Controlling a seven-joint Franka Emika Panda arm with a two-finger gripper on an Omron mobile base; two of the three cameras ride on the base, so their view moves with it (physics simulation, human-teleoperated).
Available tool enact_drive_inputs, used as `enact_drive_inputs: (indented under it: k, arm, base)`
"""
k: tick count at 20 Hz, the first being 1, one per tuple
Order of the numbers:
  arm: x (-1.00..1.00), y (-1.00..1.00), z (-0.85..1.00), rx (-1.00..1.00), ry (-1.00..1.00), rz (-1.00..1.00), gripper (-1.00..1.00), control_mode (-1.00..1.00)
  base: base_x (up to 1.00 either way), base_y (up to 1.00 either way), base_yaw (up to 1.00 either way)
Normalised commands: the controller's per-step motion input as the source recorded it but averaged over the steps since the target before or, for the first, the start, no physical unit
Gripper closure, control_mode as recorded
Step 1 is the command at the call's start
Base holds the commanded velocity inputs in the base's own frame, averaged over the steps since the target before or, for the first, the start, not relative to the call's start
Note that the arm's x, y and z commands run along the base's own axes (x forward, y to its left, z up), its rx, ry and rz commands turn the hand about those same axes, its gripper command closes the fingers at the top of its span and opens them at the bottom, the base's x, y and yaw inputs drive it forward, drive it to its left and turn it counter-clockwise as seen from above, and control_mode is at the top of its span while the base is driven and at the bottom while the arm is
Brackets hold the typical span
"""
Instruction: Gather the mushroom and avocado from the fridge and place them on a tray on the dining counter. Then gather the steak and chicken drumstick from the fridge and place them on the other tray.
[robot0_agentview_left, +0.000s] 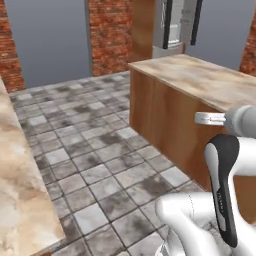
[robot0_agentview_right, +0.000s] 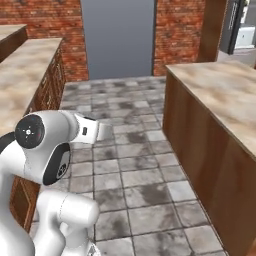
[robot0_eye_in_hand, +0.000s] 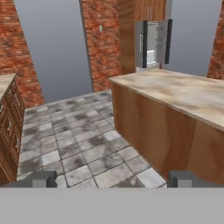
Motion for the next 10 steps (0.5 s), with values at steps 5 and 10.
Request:
enact_drive_inputs:
  k: [5, 10]
  arm:
    - [0.00, 0.00, 0.00, 0.00, 0.00, 0.00, -1.00, 1.00]
    - [0.00, 0.00, 0.00, 0.00, 0.00, 0.00, -1.00, 1.00]
  base:
    - [1.00, -0.32, 0.36]
    - [0.99, -0.33, 0.36]
